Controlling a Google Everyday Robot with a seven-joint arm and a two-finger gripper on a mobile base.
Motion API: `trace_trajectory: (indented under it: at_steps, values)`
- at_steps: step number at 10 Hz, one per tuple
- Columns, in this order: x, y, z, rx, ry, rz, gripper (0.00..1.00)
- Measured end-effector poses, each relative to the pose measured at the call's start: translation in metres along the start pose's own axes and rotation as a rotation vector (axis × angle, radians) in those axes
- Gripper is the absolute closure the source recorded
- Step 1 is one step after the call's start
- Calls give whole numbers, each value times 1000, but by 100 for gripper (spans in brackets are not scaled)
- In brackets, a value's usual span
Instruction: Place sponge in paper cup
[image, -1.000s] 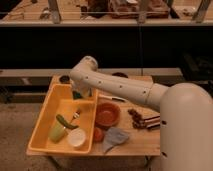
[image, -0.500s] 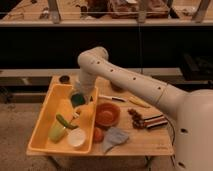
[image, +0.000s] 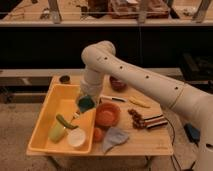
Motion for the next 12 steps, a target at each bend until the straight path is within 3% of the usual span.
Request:
trace_trajectory:
  at_steps: [5,7,10,12]
  values:
    - [0,0,0,-3,-1,-4,88]
    - [-11,-10,2,32,-20,-70,88]
    - [-62,-41,10,67,-48,-212,88]
    - [-119,-56,19,69,-57,-298,88]
